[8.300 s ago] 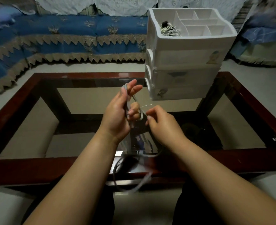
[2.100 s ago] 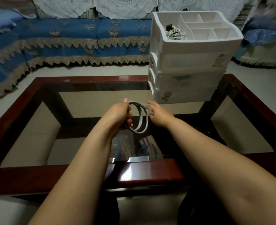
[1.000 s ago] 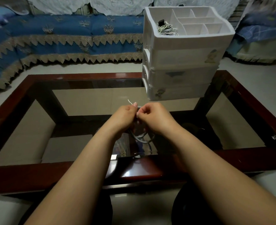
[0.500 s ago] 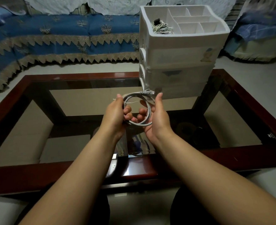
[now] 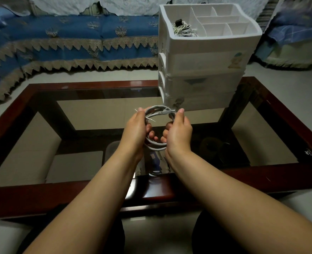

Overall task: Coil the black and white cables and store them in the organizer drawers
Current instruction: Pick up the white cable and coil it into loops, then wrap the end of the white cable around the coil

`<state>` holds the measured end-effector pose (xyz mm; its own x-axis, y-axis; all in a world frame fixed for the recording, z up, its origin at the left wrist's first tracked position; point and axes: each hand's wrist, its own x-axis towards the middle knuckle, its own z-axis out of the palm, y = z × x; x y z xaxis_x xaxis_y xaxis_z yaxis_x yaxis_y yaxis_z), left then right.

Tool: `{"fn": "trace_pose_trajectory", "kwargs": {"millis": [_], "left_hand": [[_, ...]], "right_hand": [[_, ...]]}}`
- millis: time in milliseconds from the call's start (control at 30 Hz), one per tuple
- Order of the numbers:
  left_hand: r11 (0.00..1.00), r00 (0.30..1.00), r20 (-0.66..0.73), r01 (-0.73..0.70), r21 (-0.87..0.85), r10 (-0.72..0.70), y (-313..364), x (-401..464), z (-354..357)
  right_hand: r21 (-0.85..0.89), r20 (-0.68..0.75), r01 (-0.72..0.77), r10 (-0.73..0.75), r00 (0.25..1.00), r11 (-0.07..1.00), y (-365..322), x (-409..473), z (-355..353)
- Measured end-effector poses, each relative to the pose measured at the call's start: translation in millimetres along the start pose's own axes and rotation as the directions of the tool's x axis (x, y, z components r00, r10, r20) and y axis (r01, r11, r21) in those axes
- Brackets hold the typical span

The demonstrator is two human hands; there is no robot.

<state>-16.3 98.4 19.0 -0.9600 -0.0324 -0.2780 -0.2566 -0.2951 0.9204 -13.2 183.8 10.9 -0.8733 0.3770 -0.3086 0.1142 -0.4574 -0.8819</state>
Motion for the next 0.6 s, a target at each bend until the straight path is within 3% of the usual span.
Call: {"fn": "trace_pose_trajectory", "kwargs": {"millis": [67, 167, 333, 600], "left_hand": [[0.987, 0.996, -0.049, -0.073, 0.140, 0.080, 2.0, 3.9, -4.1], [0.989, 0.993, -0.068, -0.088, 0.122, 0.097, 3.0, 5.4, -7.2], [0.995, 0.996, -0.073, -0.038, 0.096, 0.045, 8.4, 6.2, -10.5], [0.987, 0.990, -0.141, 0.035, 0.158, -0.012, 10.0, 2.8, -8.9]], "right_hand": [[-0.025, 0.036, 0.007, -0.006, 0.999, 1.000, 1.1, -0.7, 1.1], [-0.030, 0.114, -0.015, 0.018, 0.993, 0.999, -1.3, 0.1, 0.2], [-0.137, 0.335, -0.306, 0.335, 0.881, 0.942, -18.8, 5.6, -8.3], [-0.334, 0.322, -0.152, 0.264, 0.909, 0.930, -15.5, 6.0, -3.9]]}}
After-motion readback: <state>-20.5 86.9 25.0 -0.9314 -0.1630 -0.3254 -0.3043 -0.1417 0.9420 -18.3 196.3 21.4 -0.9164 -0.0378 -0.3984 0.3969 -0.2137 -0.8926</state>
